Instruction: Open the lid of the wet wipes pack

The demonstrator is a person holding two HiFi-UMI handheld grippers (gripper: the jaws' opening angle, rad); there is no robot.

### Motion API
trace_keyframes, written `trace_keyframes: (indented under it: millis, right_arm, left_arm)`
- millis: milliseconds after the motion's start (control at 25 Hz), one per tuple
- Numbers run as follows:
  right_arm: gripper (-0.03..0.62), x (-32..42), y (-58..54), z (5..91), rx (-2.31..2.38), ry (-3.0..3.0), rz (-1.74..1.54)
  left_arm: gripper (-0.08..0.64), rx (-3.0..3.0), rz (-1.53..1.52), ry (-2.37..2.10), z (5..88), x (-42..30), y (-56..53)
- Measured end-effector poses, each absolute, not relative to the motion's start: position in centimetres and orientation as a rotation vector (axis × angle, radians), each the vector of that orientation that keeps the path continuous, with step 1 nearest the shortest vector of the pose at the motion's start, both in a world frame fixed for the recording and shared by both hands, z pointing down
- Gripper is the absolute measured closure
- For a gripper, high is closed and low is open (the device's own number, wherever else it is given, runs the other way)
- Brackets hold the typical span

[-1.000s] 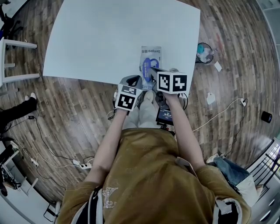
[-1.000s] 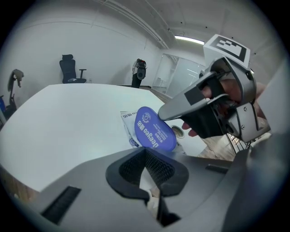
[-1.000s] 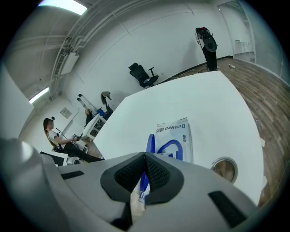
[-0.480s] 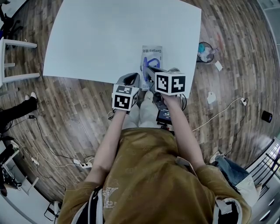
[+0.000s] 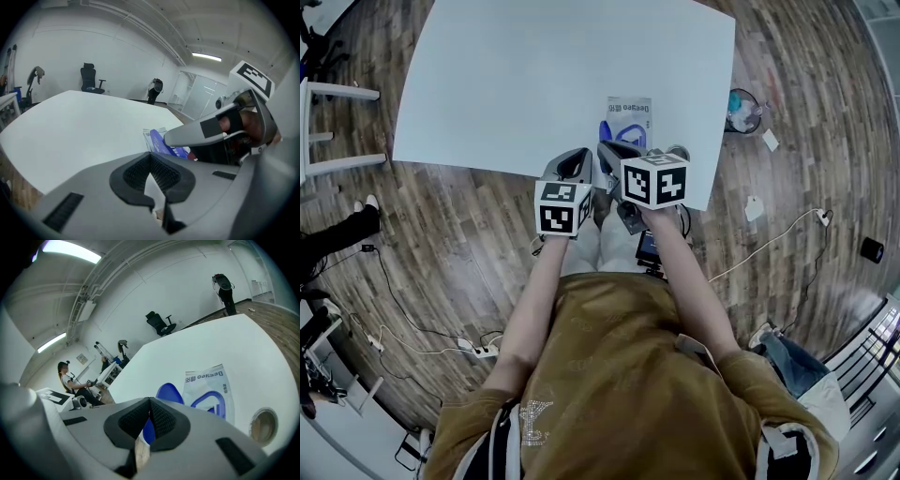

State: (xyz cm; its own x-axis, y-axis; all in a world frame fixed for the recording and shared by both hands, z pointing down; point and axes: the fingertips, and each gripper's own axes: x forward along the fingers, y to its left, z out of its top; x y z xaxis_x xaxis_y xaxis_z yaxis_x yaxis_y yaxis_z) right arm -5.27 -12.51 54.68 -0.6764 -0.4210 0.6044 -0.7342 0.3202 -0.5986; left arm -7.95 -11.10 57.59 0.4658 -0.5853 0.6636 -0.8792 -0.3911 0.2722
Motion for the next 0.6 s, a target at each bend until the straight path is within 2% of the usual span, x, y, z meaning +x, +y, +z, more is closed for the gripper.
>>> trace_keyframes:
  millis: [600]
  right_arm:
    - [0.583,-7.9,-12.3,56.6,0.938,-2.384,1.396]
  left_arm:
    - [0.558,2.035,0.514,-1.292,57.4,-10.4,-12.5]
